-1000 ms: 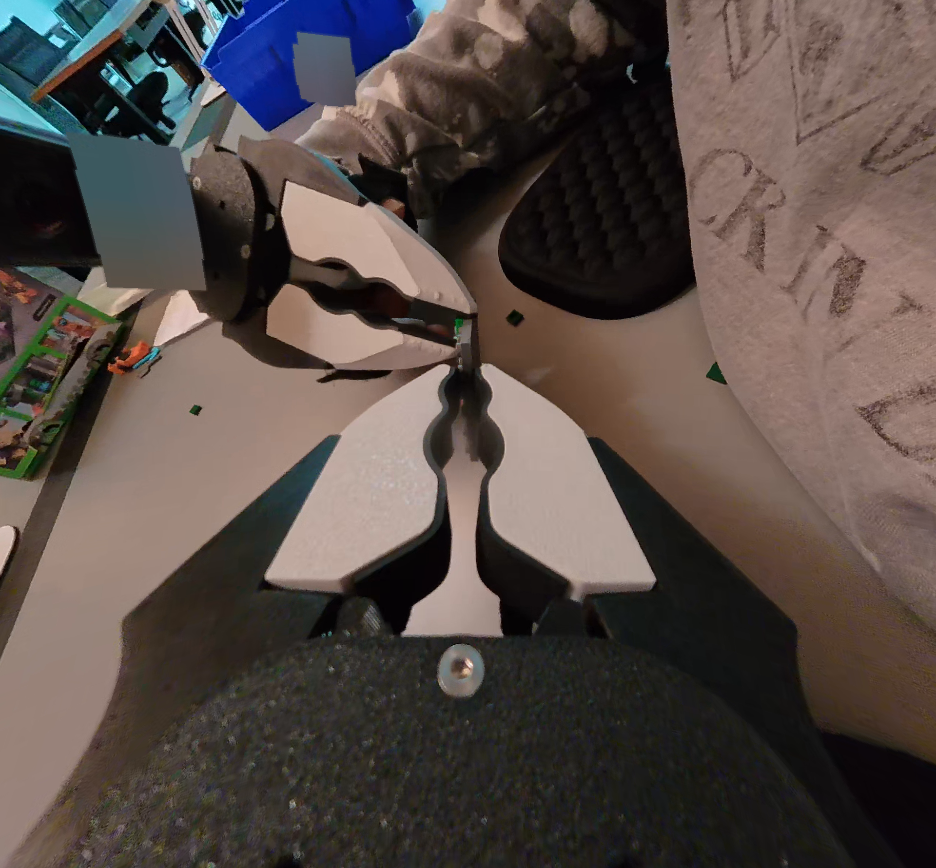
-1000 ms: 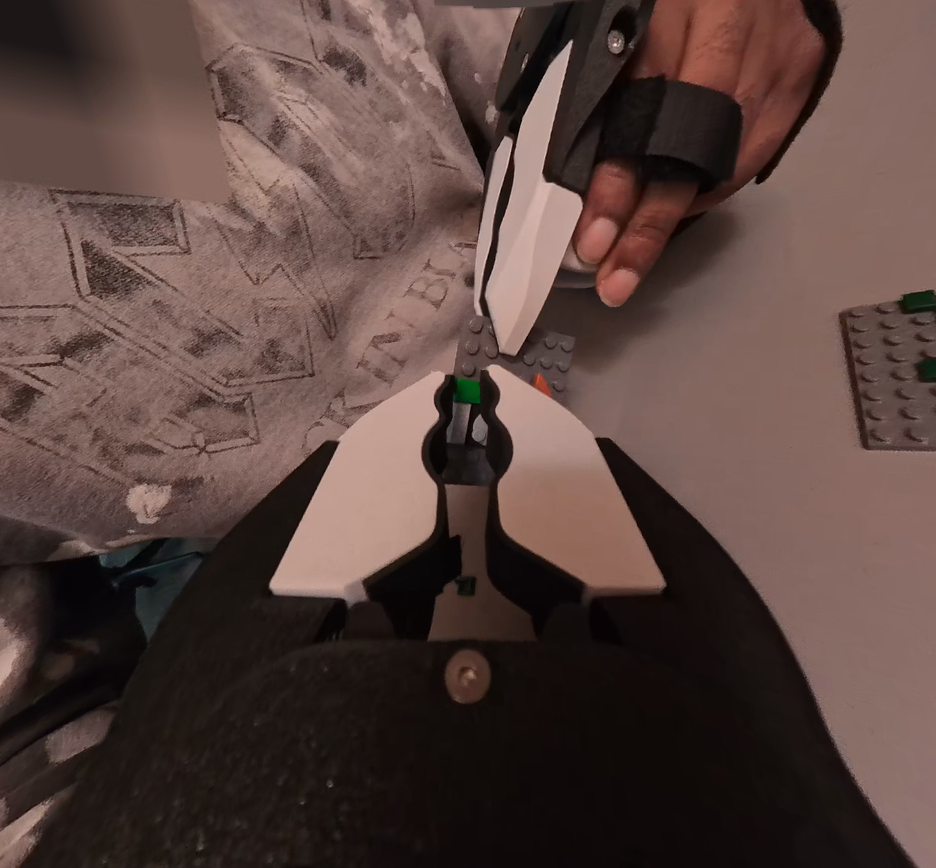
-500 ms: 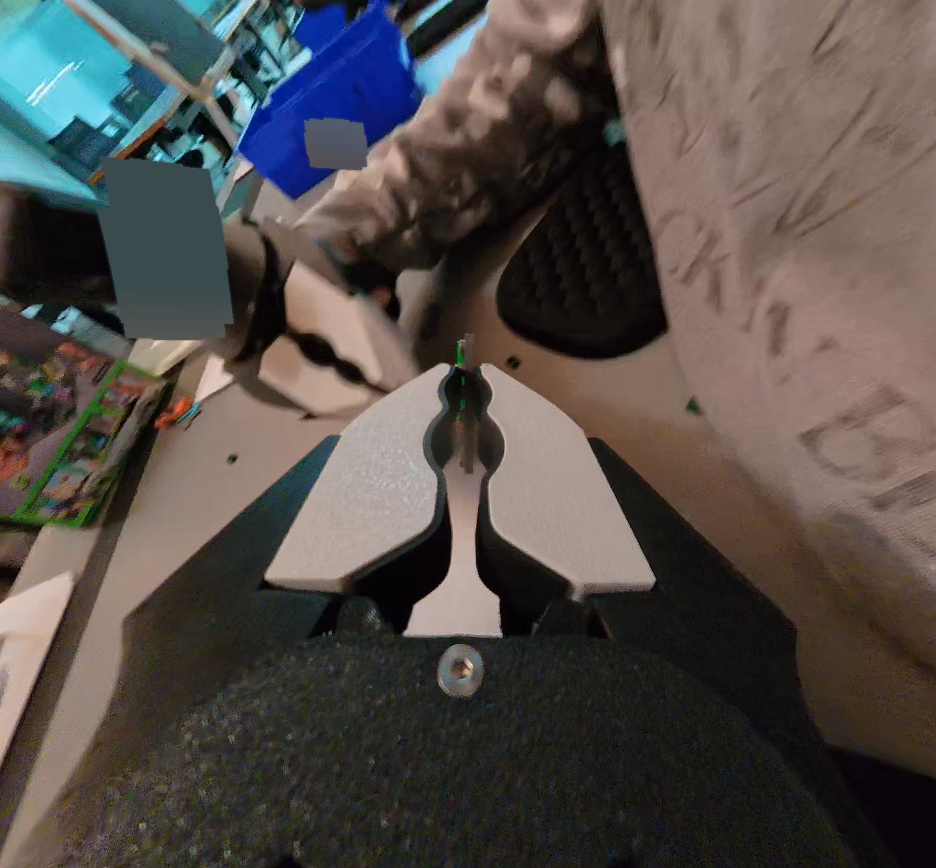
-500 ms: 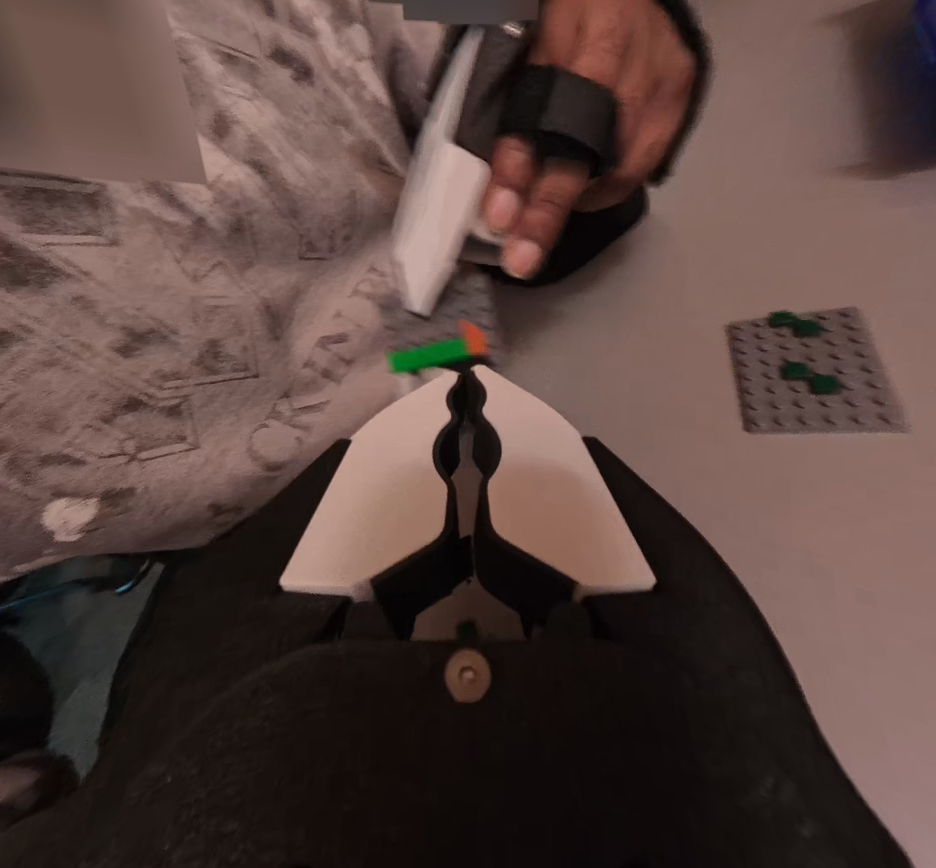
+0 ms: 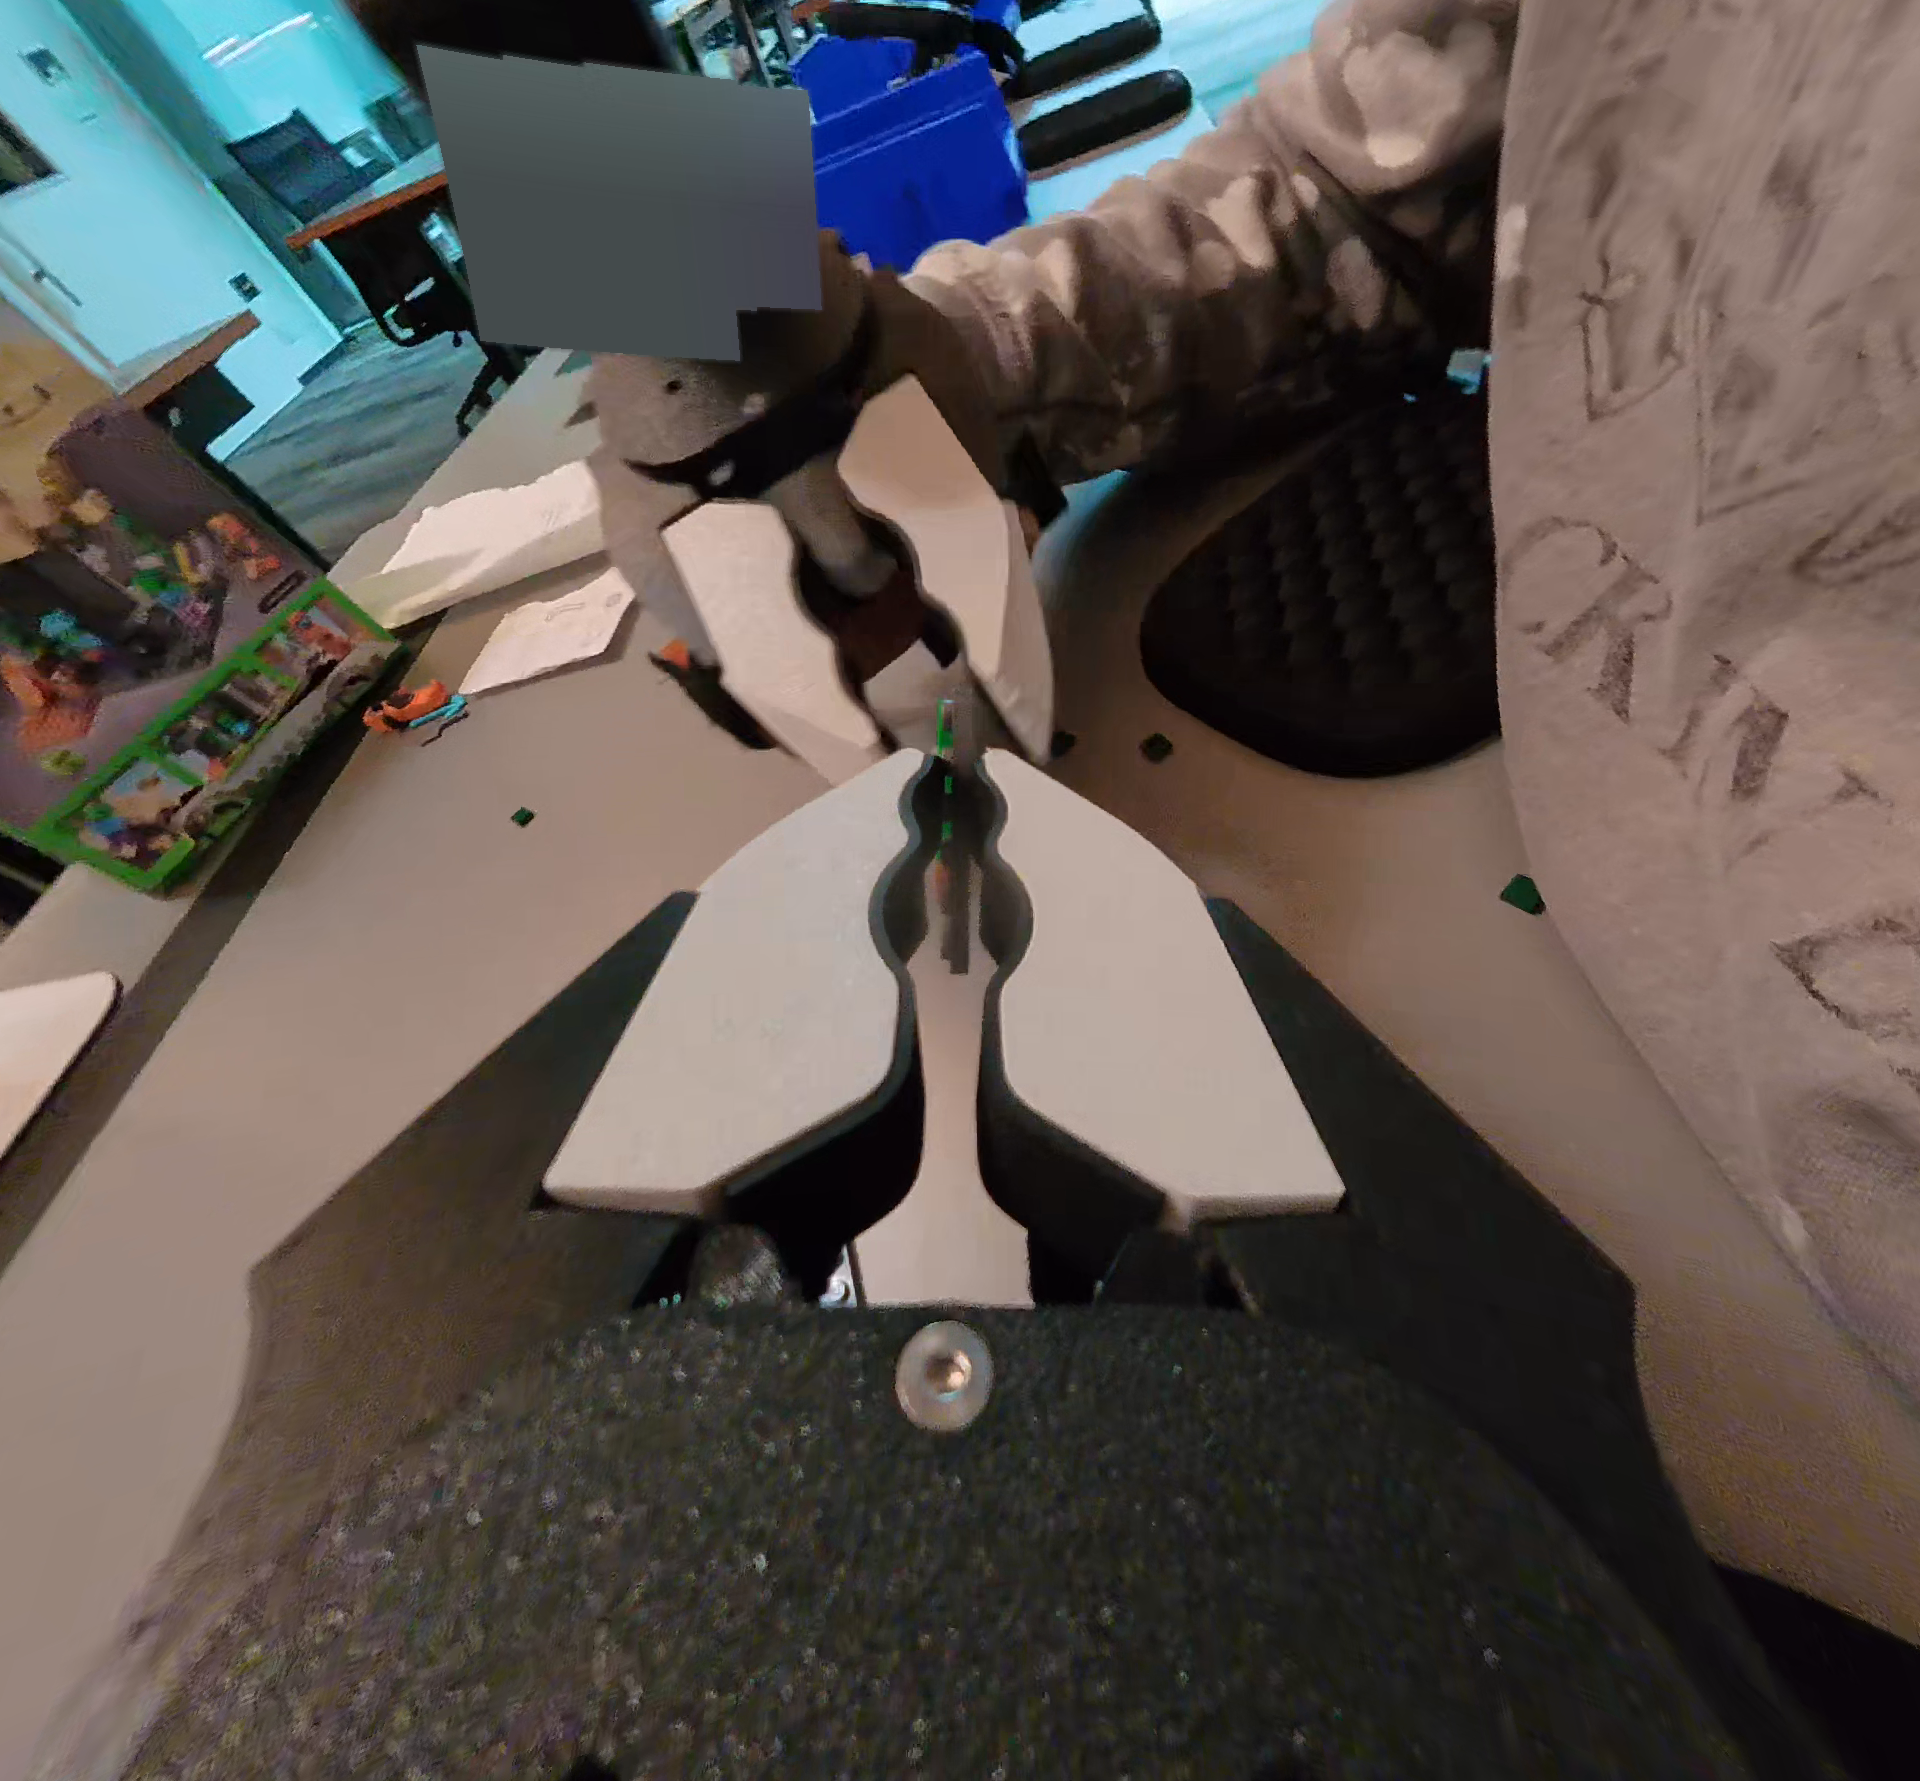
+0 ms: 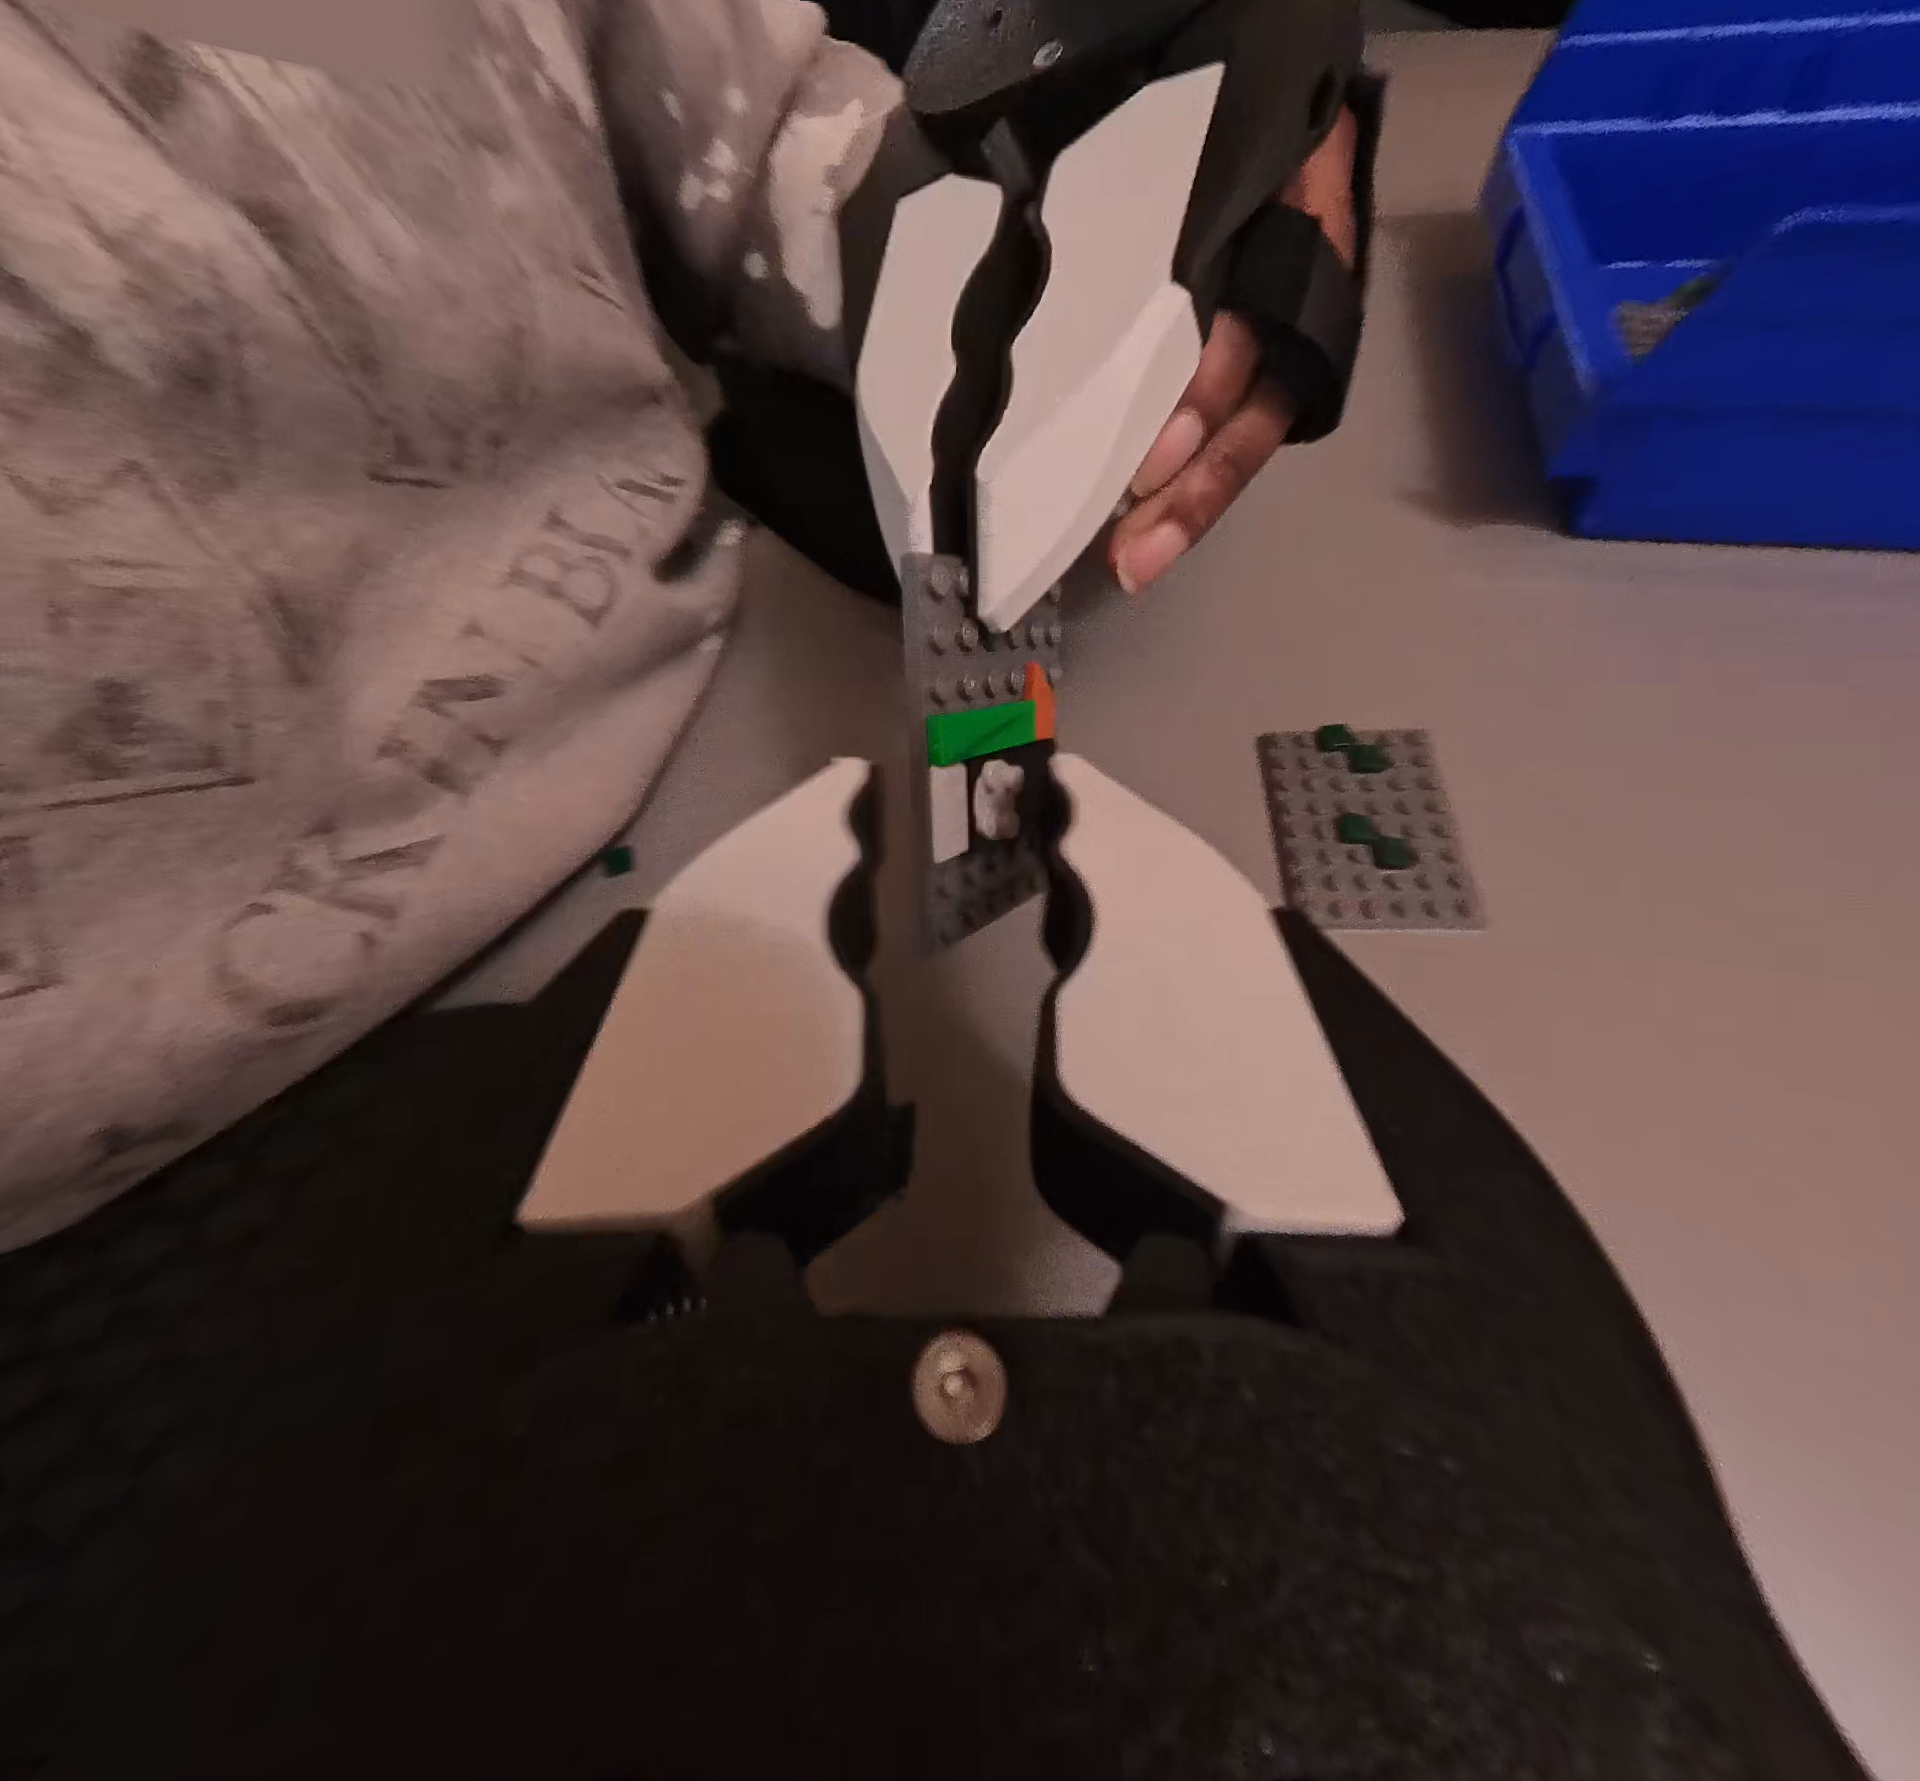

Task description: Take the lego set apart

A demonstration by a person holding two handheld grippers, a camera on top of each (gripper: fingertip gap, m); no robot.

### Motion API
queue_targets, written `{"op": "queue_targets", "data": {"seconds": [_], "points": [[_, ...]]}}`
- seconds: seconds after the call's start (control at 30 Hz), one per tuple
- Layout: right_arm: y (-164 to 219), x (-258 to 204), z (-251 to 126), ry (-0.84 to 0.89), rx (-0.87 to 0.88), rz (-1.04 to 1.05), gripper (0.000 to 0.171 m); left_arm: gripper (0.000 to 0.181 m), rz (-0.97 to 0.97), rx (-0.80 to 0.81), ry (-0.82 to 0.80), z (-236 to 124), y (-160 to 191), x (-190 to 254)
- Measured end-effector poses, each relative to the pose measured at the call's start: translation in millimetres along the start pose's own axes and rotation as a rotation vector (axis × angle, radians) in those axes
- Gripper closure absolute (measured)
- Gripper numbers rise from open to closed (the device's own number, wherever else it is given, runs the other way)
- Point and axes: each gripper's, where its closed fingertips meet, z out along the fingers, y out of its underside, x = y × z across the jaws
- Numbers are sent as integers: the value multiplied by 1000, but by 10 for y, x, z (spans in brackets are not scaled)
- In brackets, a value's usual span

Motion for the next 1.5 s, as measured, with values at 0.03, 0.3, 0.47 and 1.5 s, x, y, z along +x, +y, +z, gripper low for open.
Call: {"op": "queue_targets", "data": {"seconds": [0.03,0.3,0.47,1.5], "points": [[-2,59,9,50,-11,-26,153,176,-24,0,-9,-8,12,-37],[-116,453,-190,441,-95,-310,163,157,-418,101,-58,-130,135,-443],[-240,523,-300,619,-164,-614,163,147,-818,286,131,-284,64,-562],[-330,781,-385,573,293,184,139,175,-834,408,-260,-278,96,-960]]}}
